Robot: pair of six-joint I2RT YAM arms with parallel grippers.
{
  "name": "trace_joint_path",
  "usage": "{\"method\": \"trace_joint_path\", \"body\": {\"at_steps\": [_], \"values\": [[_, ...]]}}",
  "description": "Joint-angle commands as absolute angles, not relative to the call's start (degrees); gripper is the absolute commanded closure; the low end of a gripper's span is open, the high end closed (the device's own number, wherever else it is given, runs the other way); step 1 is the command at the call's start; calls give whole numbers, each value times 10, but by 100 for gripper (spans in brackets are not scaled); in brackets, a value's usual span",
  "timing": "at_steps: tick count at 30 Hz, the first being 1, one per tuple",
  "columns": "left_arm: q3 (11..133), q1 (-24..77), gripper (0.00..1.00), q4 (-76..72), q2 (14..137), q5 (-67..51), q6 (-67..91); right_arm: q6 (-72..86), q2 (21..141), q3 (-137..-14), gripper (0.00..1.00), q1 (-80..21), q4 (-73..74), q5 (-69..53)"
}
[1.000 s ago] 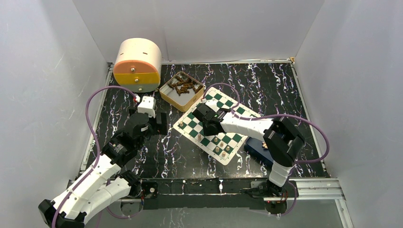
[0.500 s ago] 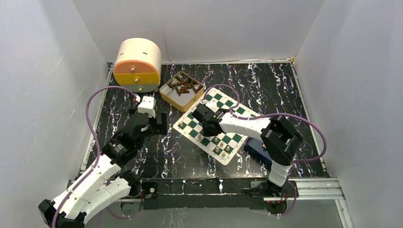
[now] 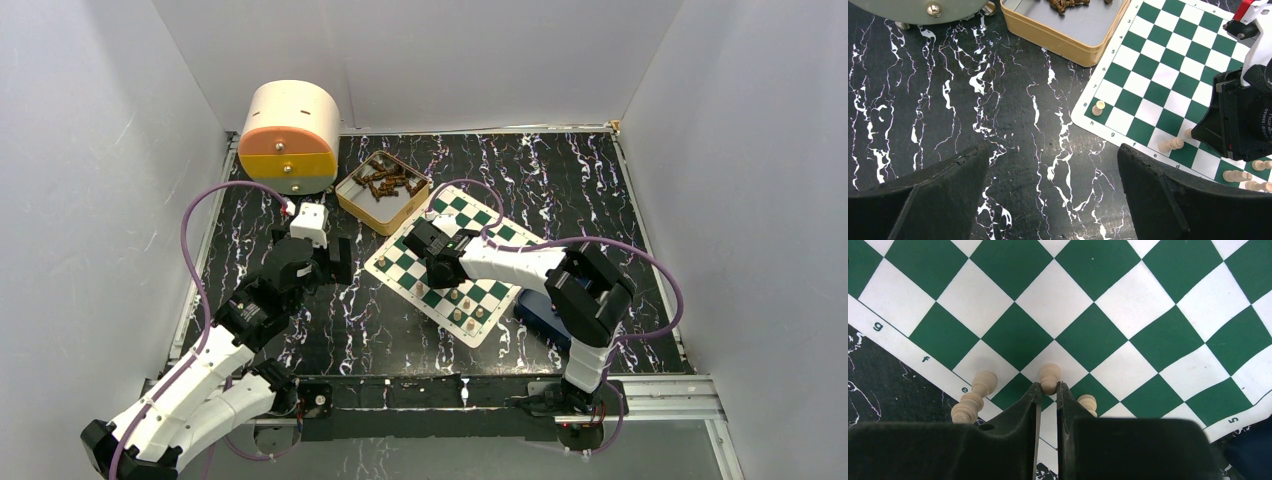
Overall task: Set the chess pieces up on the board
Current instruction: Place the chess piece on the chessboard.
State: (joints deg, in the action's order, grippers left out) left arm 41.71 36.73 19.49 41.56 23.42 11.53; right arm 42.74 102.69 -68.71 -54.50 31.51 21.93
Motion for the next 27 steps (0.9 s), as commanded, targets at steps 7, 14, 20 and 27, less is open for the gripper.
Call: {"method": "trace_joint_path", "body": {"at_steps": [7, 14, 20, 27], "values": [[417, 370, 4, 190, 409, 245, 111, 442, 1040, -717, 68, -548, 332, 218], [416, 370, 4, 190, 409, 242, 111, 441, 1009, -760, 58, -548, 359, 222], [416, 370, 4, 192, 412, 232, 110, 438, 962, -768, 57, -544, 393, 247], [417, 370, 4, 193, 419, 219, 111, 442, 877, -737, 58, -516, 419, 263]]}}
